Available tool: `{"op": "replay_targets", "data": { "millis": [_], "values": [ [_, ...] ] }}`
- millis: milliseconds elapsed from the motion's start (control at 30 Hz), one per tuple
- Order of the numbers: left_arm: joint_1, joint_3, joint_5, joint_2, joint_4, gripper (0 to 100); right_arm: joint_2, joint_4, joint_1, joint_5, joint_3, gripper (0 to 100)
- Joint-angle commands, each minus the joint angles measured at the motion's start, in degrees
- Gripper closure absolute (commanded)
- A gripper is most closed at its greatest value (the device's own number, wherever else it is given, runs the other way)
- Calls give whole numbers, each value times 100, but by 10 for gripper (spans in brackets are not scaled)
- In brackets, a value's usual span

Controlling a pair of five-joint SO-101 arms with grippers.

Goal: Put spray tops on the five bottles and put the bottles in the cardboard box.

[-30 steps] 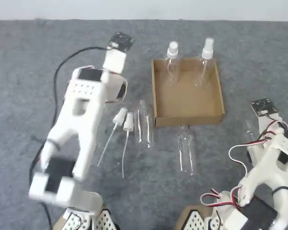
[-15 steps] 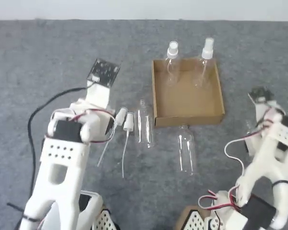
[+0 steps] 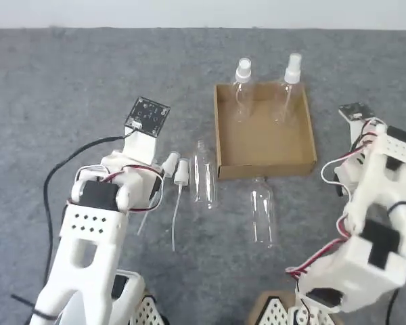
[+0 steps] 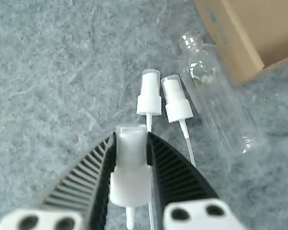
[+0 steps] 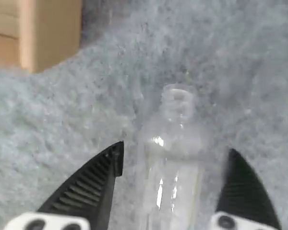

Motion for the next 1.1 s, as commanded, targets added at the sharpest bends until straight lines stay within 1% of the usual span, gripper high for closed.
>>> {"op": "replay_targets", "data": {
  "millis": [0,200,367,533,633,733,867,967,1067],
  "values": [
    [-9,-40,53,-246,-158,989,127,-251,48,-70,-369,798],
    [18,-40,62,-246,-158,989,347,-365,277,-44,-369,806],
    [0,-84,70,-255,-158,988,127,-330,321,-9,-378,933],
    [-26,-541,79,-264,18,988,-866,-22,259,53,-448,946],
    [-26,-1051,79,-264,352,989,-1877,127,4,-369,-404,946],
    [-26,-1587,79,-273,624,989,-3011,180,-629,-826,-123,946],
    [-26,-2158,431,-316,914,989,-4488,207,-2053,-1442,457,946],
    [-26,-2273,563,-835,941,989,-5262,207,-3196,-1969,835,947],
    [-26,-2264,580,-1732,765,989,-5552,127,-4303,-2391,1143,947]
  ]
}}
